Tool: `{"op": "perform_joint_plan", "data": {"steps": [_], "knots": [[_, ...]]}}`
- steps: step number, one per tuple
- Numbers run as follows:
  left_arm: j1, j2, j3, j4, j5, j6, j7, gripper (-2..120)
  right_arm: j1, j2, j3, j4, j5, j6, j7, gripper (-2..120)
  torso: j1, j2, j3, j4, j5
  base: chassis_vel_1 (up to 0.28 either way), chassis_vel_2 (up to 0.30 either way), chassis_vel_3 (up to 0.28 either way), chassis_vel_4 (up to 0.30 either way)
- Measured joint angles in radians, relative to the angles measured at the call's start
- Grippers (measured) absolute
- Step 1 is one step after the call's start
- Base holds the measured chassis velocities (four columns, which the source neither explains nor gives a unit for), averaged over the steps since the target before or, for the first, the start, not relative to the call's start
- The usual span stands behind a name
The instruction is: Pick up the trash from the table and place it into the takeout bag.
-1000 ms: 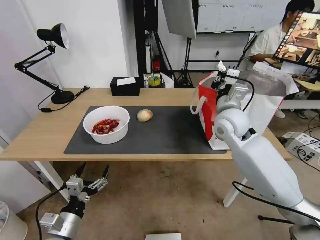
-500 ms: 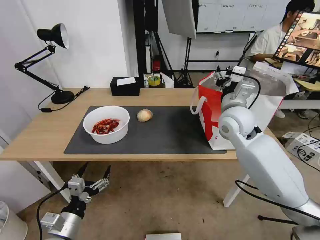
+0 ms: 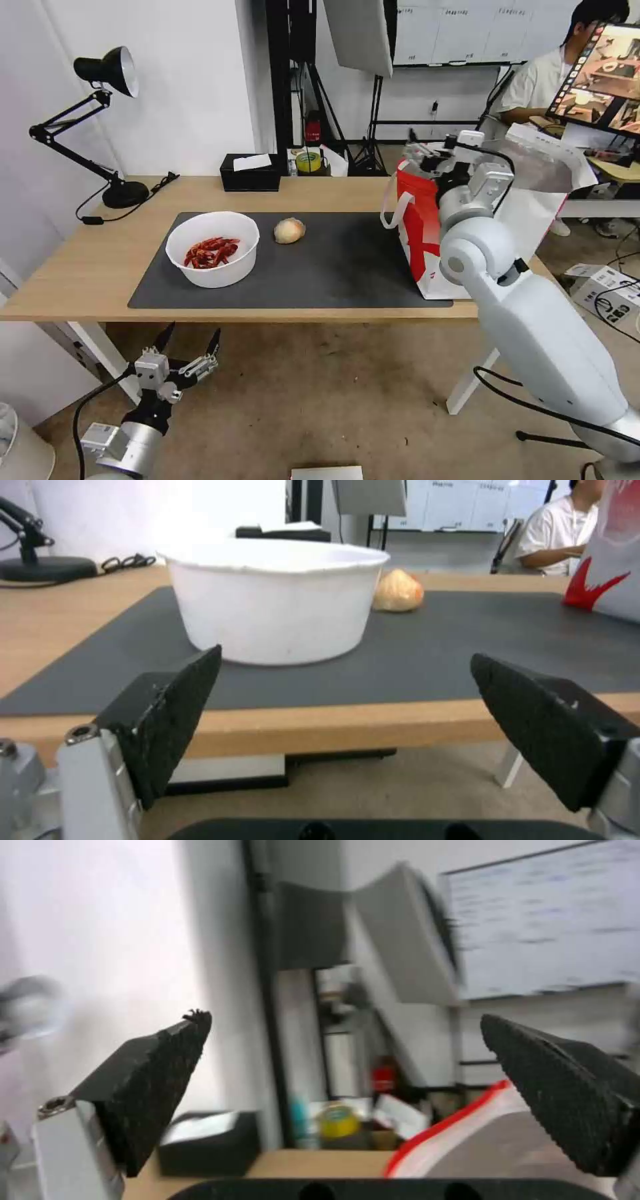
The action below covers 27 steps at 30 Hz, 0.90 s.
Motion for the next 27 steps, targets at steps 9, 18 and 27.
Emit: {"op": "perform_joint_plan", "data": {"steps": [9,18,27], "knots": [[-0.005,-0.007,0.007,0.004,0.001,-0.015,0.000,100,-0.402,-0.145,0.131,0.181,-0.040,0.186,-0.267,100,0.000,0.000,0.000,-0.0002,0.0006,0.000,0.000,0.000,0.000],[0.005,-0.012,0.015,0.011,0.019,-0.025,0.001,100,-0.936,-0.027,0.344,0.203,-0.268,0.394,-0.384,100,0.000,0.000,0.000,-0.0005,0.0002,0.000,0.000,0.000,0.000],[0.019,-0.021,0.024,0.024,0.035,-0.040,0.000,100,-1.087,0.063,0.343,0.076,-0.374,0.559,-0.410,100,0.000,0.000,0.000,-0.0003,0.0001,0.000,0.000,0.000,0.000]]}}
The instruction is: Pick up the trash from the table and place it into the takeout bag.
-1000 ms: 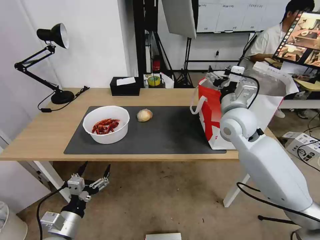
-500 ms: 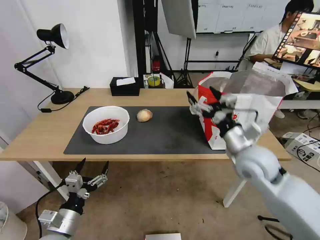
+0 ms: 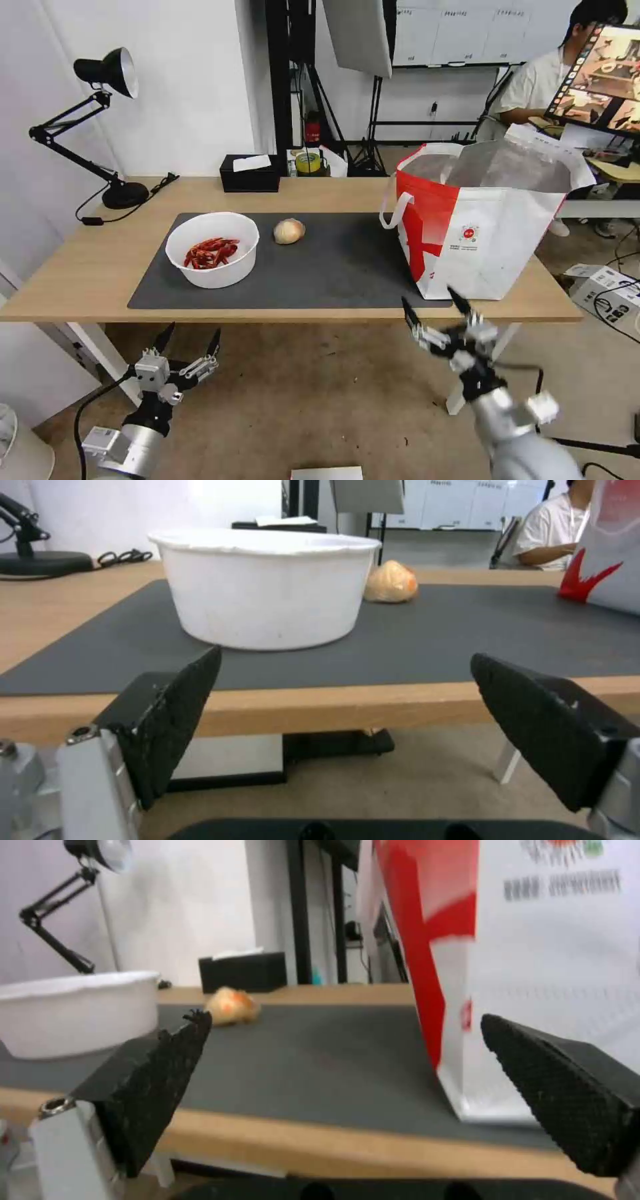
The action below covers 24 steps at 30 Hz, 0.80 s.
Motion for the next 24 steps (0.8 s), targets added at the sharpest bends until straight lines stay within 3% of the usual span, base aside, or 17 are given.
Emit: {"op": "perform_joint_plan", "data": {"steps": [7,15,19,24], "knots": [[0.002,-0.007,0.009,0.004,0.012,-0.005,0.000,100,-0.017,0.051,-0.032,-0.079,-0.032,0.048,-0.012,100,0.000,0.000,0.000,0.0001,0.0000,0.000,0.000,0.000,0.000],[0.002,-0.011,0.013,0.016,0.013,-0.011,0.000,100,0.001,0.048,-0.043,-0.086,-0.031,0.047,-0.013,100,0.000,0.000,0.000,0.0001,0.0000,0.000,0.000,0.000,0.000],[0.000,-0.017,0.015,0.019,0.016,-0.012,0.000,100,0.031,0.042,-0.066,-0.086,-0.028,0.030,-0.012,100,0.000,0.000,0.000,-0.0001,-0.0001,0.000,0.000,0.000,0.000],[-0.004,-0.015,0.015,0.019,0.016,-0.012,0.000,100,0.174,-0.005,-0.174,-0.080,-0.027,-0.044,0.019,100,0.000,0.000,0.000,0.0002,0.0002,0.000,0.000,0.000,0.000]]}}
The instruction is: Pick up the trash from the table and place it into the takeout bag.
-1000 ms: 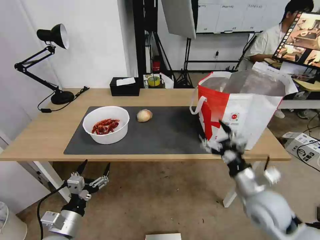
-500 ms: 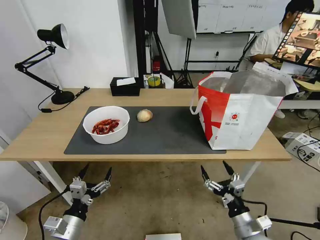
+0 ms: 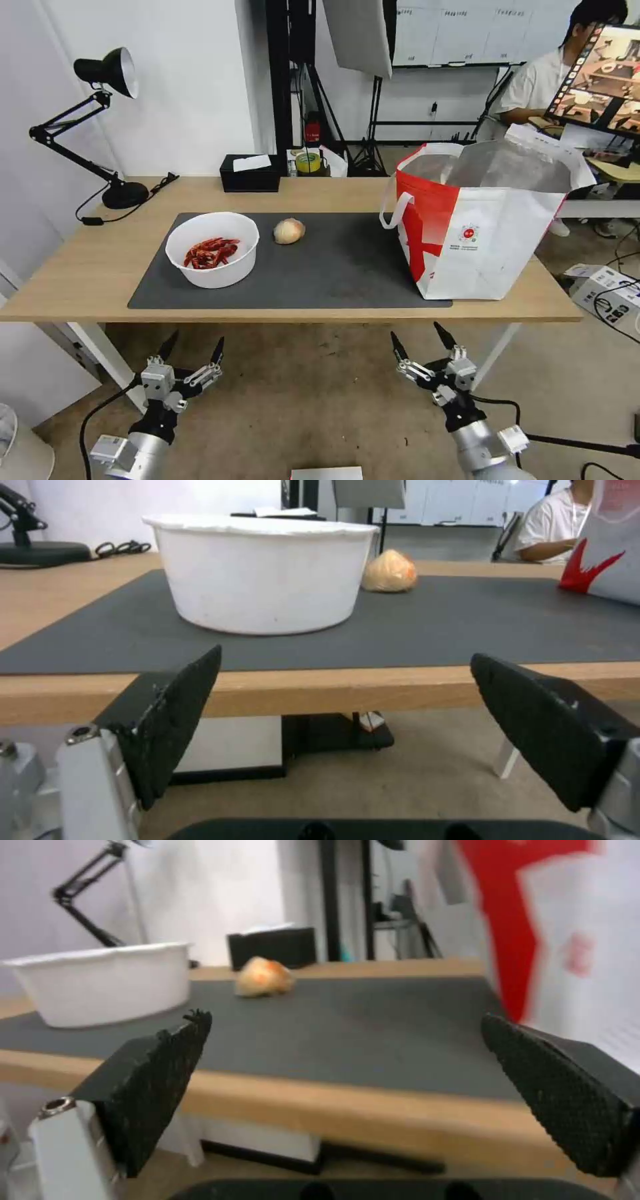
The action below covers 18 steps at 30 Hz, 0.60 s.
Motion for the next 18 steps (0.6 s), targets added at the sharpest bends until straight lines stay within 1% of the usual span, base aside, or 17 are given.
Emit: {"op": "perform_joint_plan", "data": {"steps": [2,3,6,7,10,11,14,15,18], "knots": [[-0.002,0.001,-0.002,0.000,0.000,0.000,0.000,100,0.105,-0.029,-0.062,0.008,0.012,-0.059,0.019,100,0.000,0.000,0.000,0.0000,-0.0003,0.000,0.000,0.000,0.000],[-0.002,0.001,-0.002,0.000,0.000,0.000,0.000,100,0.105,-0.029,-0.062,0.008,0.012,-0.059,0.019,100,0.000,0.000,0.000,0.0000,-0.0003,0.000,0.000,0.000,0.000],[0.000,0.002,-0.005,-0.004,0.000,-0.001,0.000,100,0.246,-0.058,-0.154,0.006,0.052,-0.129,0.040,100,0.000,0.000,0.000,-0.0004,-0.0003,0.000,0.000,0.000,0.000],[0.000,0.002,-0.005,-0.004,0.000,-0.001,0.000,100,0.246,-0.058,-0.154,0.006,0.052,-0.129,0.040,100,0.000,0.000,0.000,-0.0004,-0.0003,0.000,0.000,0.000,0.000],[0.010,0.005,-0.015,-0.007,0.000,-0.013,0.003,100,0.433,-0.062,-0.275,-0.027,0.096,-0.189,0.076,100,0.000,0.000,0.000,0.0000,-0.0003,0.000,0.000,0.000,0.000],[0.010,0.005,-0.015,-0.007,0.000,-0.013,0.003,100,0.433,-0.062,-0.275,-0.027,0.096,-0.189,0.076,100,0.000,0.000,0.000,0.0000,-0.0003,0.000,0.000,0.000,0.000],[0.017,0.009,-0.032,-0.009,-0.003,-0.017,0.004,100,0.613,-0.031,-0.390,-0.092,0.136,-0.244,0.125,100,0.000,0.000,0.000,0.0000,-0.0004,0.000,0.000,0.000,0.000],[0.017,0.009,-0.032,-0.009,-0.003,-0.017,0.004,100,0.613,-0.031,-0.390,-0.092,0.136,-0.244,0.125,100,0.000,0.000,0.000,0.0000,-0.0004,0.000,0.000,0.000,0.000],[0.024,0.009,-0.046,-0.010,-0.008,-0.019,0.005,100,0.771,0.028,-0.483,-0.190,0.184,-0.274,0.193,100,0.000,0.000,0.000,-0.0003,-0.0003,0.000,0.000,0.000,0.000]]}}
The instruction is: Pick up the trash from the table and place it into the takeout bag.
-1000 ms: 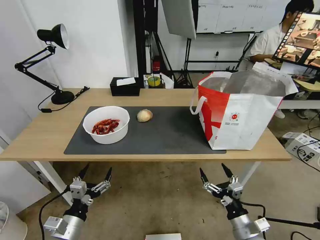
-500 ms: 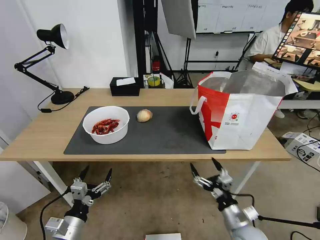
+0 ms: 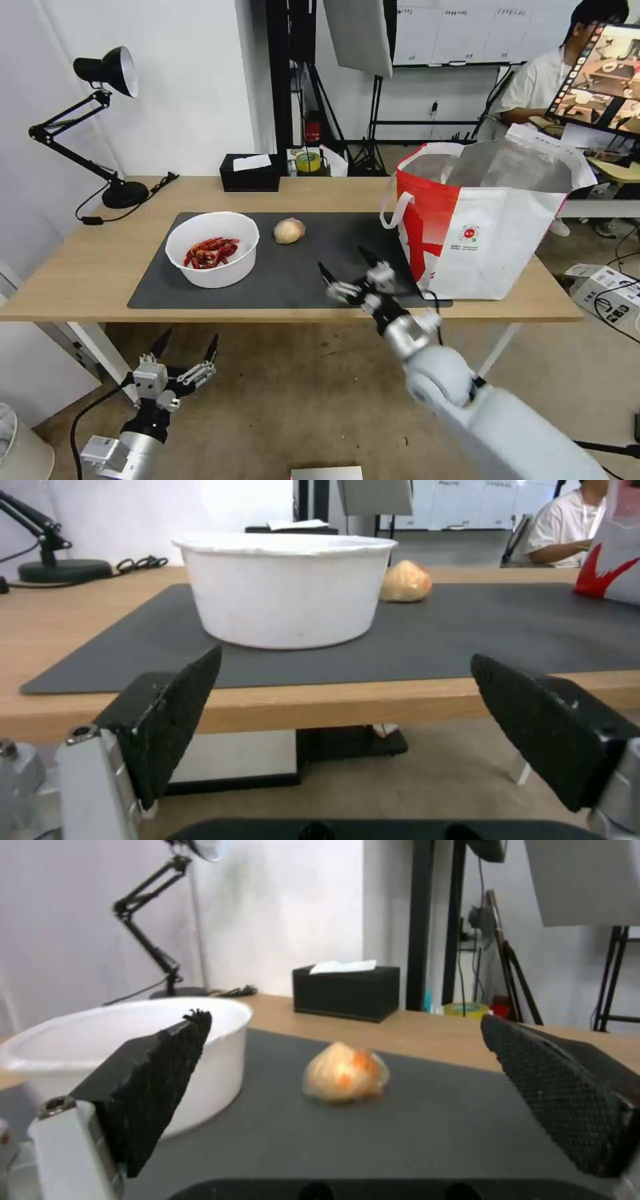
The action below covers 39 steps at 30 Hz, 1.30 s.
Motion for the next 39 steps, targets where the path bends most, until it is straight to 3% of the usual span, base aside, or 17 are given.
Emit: {"op": "perform_joint_plan", "data": {"steps": [5,11,17,20,29,39], "knots": [[0.003,-0.001,-0.006,0.003,-0.002,-0.003,0.002,100,0.164,0.075,-0.078,-0.126,0.056,-0.026,0.048,100,0.000,0.000,0.000,0.0004,-0.0001,0.000,0.000,0.000,0.000],[0.005,0.005,-0.010,0.030,0.002,-0.023,0.026,100,0.385,0.230,-0.163,-0.393,0.139,-0.140,0.093,100,0.000,0.000,0.000,0.0002,0.0000,0.000,0.000,0.000,0.000],[0.005,0.005,-0.017,0.034,0.004,-0.030,0.030,100,0.475,0.351,-0.164,-0.595,0.146,-0.187,0.073,100,0.000,0.000,0.000,0.0003,0.0000,0.000,0.000,0.000,0.000],[0.006,0.008,-0.024,0.028,0.004,-0.032,0.033,100,0.515,0.424,-0.133,-0.684,0.117,-0.259,0.062,100,0.000,0.000,0.000,0.0003,0.0000,0.000,0.000,0.000,0.000],[0.014,0.023,-0.040,0.038,-0.018,-0.038,0.035,100,0.545,0.503,-0.087,-0.850,0.066,-0.357,-0.023,100,0.000,0.000,0.000,0.0001,0.0000,0.000,0.000,0.000,0.000],[0.012,0.020,-0.033,0.039,-0.021,-0.038,0.035,100,0.521,0.506,-0.085,-0.889,0.019,-0.380,-0.070,100,0.000,0.000,0.000,0.0001,0.0002,0.000,0.000,0.000,0.000]]}}
